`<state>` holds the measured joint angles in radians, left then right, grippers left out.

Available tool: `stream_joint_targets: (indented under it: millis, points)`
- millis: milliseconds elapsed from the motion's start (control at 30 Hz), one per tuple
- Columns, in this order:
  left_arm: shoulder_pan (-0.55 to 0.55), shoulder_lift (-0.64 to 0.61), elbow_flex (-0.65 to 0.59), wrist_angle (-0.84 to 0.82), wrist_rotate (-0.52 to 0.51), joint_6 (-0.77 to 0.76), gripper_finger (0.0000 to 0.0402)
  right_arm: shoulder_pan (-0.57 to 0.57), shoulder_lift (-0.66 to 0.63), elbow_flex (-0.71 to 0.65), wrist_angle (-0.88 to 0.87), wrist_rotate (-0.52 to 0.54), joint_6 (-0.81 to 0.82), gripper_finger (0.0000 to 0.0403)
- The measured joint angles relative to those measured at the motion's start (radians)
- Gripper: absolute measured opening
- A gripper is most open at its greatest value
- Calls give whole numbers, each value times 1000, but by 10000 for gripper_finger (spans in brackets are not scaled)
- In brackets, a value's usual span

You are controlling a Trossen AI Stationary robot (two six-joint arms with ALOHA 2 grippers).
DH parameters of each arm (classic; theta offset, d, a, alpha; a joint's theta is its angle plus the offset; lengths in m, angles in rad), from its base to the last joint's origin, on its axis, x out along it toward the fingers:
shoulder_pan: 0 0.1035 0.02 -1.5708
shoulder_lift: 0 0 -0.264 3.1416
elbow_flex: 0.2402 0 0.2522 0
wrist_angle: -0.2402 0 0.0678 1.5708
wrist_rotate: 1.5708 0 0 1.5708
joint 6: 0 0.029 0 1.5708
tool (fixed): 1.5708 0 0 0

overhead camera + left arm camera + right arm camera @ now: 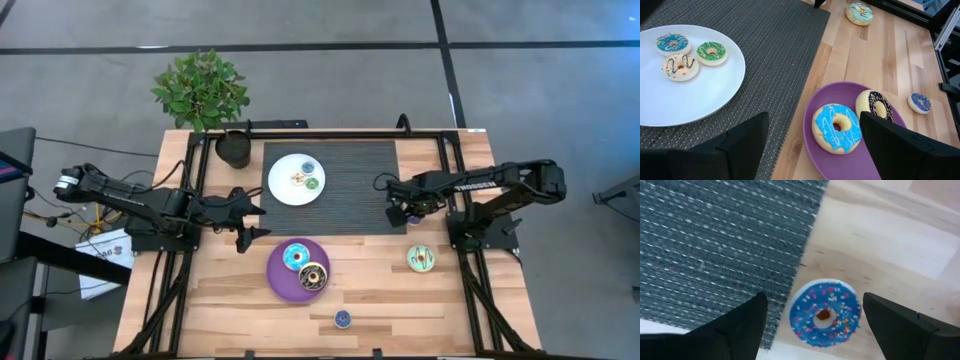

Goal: Pick & Place donuts
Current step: Put the top small blue donut on the white plate

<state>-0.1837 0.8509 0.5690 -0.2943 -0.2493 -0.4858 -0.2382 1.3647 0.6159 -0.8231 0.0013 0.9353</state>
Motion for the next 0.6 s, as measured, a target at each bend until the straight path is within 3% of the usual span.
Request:
stream_joint_targets:
  millis: [600]
  points:
    - [0,0,0,0,2,-3,306,0,54,3,-19,-6,-3,308]
